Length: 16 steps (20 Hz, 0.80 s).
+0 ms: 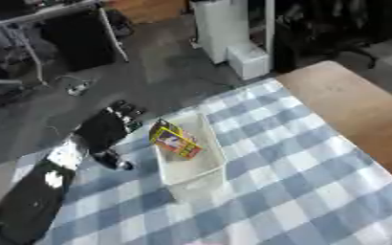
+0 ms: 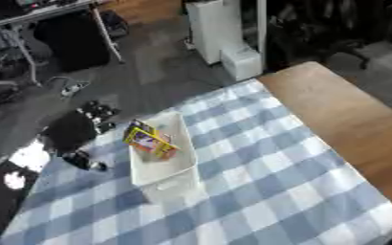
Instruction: Pick up objects on the table and place them in the box.
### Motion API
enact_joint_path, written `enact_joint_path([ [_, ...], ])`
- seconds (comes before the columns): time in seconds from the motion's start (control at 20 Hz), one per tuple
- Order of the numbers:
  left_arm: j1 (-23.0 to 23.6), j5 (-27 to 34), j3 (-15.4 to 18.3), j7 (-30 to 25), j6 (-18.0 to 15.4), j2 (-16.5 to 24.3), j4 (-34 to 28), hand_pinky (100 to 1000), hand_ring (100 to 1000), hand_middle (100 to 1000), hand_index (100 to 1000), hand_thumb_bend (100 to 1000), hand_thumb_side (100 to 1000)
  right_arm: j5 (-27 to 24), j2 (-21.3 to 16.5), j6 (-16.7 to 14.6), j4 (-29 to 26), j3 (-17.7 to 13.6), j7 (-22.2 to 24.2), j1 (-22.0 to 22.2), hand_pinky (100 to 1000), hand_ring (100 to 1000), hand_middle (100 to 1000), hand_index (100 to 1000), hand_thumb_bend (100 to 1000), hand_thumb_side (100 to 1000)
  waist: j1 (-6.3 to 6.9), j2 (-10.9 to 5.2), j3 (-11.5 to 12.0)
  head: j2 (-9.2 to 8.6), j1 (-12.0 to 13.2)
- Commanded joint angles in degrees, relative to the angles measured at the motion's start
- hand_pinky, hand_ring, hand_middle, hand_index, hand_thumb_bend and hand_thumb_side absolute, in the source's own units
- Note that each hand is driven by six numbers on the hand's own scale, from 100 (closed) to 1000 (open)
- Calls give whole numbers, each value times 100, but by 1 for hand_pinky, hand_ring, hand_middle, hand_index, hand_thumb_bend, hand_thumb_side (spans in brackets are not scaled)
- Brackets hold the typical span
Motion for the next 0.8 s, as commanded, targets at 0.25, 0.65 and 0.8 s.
enact_joint_path([
  [0.25, 1525, 6967, -660, -1129, 300, -221, -4217, 115, 291, 505, 637, 569, 584, 281, -52, -467, -74, -106, 389, 490, 498, 475, 468, 589, 100, 1000, -278, 33, 362, -343, -387],
  [0.65, 1801, 8957, -390, -2303, 470, -341, -6261, 100, 192, 434, 557, 451, 599, 582, 139, -762, -74, -138, 962, 1093, 500, 471, 467, 591, 100, 1000, -497, 109, 843, -1027, -531],
  [0.8, 1811, 9125, -422, -2470, 389, -254, -6449, 100, 201, 433, 553, 451, 596, 507, 139, -763, -74, -100, 1147, 1121, 500, 471, 467, 592, 100, 1000, -508, 112, 887, -1172, -453],
])
